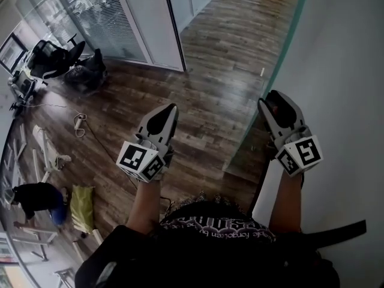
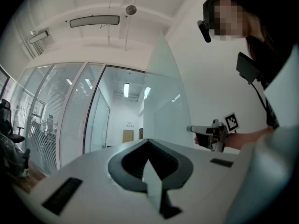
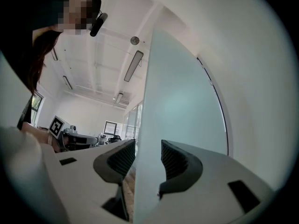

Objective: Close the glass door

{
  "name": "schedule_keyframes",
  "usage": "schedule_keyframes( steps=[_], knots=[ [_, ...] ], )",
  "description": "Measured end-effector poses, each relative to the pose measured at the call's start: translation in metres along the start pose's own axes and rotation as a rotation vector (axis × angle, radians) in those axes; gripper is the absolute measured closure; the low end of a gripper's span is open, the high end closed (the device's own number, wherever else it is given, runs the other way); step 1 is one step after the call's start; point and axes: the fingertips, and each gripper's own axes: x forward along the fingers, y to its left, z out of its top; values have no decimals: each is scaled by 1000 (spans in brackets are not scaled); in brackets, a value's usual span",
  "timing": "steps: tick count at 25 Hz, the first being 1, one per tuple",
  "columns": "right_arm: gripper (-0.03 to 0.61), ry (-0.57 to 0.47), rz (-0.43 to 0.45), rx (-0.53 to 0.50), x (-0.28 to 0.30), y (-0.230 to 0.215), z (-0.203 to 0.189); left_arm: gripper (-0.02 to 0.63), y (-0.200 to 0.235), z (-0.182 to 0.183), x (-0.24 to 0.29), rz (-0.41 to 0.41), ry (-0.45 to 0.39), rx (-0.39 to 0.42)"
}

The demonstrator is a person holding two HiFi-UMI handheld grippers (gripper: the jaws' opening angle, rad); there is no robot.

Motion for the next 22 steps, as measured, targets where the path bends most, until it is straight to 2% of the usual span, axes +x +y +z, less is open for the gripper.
schedule_keyframes(
  steps=[3,8,17,22],
  knots=[
    [419,-5,8,24,-3,0,0,612,3,0,-6,7,-2,14],
    [420,60,33,16,20,-2,-14,611,19,1,-11,36,-2,23],
    [420,43,104,101,52,14,-19,612,33,-3,-30,84,16,11],
    [420,42,118,99,71,24,-22,612,53,-18,-42,98,28,0]
  ],
)
